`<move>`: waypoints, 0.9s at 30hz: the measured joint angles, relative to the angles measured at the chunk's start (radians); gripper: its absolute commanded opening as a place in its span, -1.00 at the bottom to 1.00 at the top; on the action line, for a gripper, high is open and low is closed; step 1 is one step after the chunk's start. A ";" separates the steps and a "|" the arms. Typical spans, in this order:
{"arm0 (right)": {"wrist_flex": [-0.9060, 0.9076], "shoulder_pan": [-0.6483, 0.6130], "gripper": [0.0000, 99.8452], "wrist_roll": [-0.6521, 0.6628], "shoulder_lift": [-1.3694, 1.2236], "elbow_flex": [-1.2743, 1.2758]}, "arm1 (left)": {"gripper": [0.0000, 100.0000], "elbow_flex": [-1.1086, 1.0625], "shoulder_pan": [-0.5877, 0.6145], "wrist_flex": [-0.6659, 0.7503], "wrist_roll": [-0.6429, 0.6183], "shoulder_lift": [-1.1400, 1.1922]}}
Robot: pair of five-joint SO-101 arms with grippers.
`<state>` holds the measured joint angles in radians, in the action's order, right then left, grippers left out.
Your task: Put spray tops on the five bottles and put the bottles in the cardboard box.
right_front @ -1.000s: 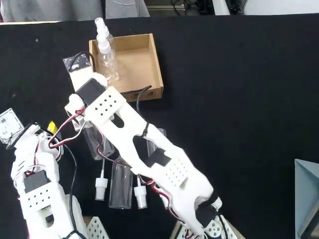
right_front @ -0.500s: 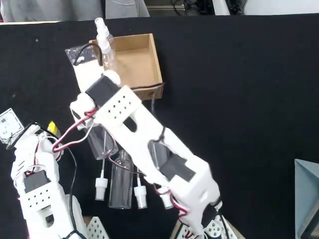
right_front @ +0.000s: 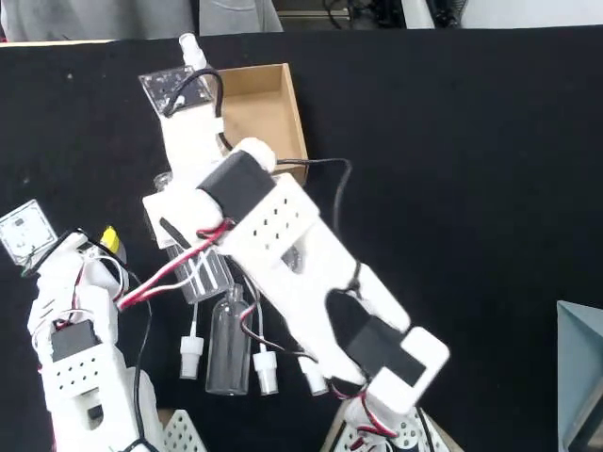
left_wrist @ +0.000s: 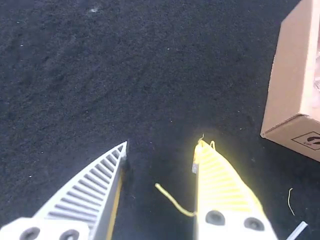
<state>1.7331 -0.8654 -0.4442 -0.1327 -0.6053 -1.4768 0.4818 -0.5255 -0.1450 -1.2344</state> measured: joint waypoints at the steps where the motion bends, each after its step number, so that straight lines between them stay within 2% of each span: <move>1: 0.000 0.000 -0.89 0.000 0.014 0.002 | -0.59 0.000 -0.003 0.000 0.000 0.000; 6: 0.000 0.002 -0.89 0.000 0.074 0.066 | -0.59 0.000 -0.003 0.000 0.000 0.000; 18: 0.000 0.206 -0.89 0.000 0.261 0.180 | -0.59 0.000 -0.003 0.000 0.000 0.000; 27: 0.000 0.227 -0.89 0.000 0.373 0.180 | -0.59 0.000 -0.003 0.000 0.000 0.000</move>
<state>1.7331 -0.6383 -0.4442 0.2401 -0.4258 -1.4768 0.4787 -0.5255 -0.1450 -1.2344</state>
